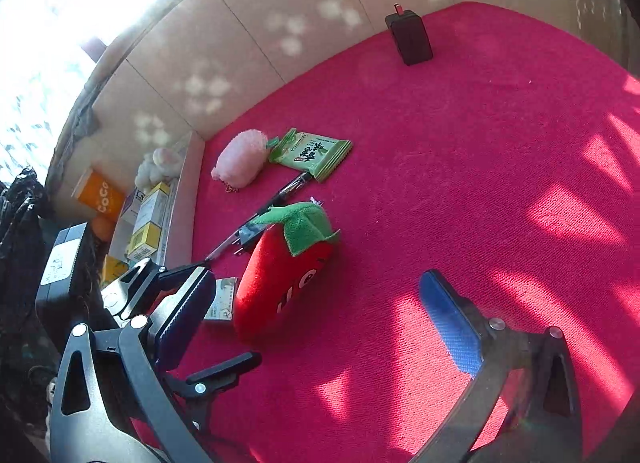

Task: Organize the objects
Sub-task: 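Move both grippers back over the table toward the chili plush and blue-white box, then grasp the red chili plush with the right gripper while the left grasps the blue-white box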

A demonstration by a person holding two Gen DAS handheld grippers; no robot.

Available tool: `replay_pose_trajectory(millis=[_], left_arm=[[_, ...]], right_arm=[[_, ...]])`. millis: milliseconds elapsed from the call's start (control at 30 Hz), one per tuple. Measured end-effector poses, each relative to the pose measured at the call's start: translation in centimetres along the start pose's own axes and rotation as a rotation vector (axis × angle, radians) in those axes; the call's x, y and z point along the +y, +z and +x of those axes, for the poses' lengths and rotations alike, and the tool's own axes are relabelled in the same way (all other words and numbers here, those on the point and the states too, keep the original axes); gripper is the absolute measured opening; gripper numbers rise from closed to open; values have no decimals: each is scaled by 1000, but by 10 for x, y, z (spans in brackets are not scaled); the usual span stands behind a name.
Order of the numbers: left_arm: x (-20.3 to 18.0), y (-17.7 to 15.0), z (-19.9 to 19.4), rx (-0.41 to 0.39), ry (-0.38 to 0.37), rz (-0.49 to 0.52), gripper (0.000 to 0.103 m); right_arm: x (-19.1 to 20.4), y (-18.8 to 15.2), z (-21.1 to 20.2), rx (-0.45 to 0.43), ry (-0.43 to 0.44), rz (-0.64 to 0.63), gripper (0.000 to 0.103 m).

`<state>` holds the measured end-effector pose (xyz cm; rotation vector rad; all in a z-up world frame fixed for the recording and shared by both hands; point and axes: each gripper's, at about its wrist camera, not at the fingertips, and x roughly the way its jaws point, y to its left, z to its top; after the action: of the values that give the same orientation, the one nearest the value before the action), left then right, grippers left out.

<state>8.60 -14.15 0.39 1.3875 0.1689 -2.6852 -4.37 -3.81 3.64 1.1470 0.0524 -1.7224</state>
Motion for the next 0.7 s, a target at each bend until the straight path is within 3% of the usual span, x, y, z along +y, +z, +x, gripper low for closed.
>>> replay_pose_trajectory(millis=[133,233,367,433,500,633,700], left_arm=[[-12,-26,-21,-29,-77,-63,99],[-21,-45,-31,-45,-3,-147,99],[-8,-47,-42,-97,102,-277,95],[-3,-47,-45,-105,130,-300,94],[0,-47,-45,-97,141,-296,93],[-1,-34,-41,-105,138,-273,92],[-3,-24,-35,-101,131,-249,92]], right_arm=[[14,7,6,25,22,-49,103],[30,6,21,50,13,-98,103],[50,10,49,26,-111,-158,99],[54,11,65,62,-147,-178,73],[48,10,75,80,-180,-172,56],[31,9,65,88,-109,-157,42],[20,9,54,74,-83,-125,41]])
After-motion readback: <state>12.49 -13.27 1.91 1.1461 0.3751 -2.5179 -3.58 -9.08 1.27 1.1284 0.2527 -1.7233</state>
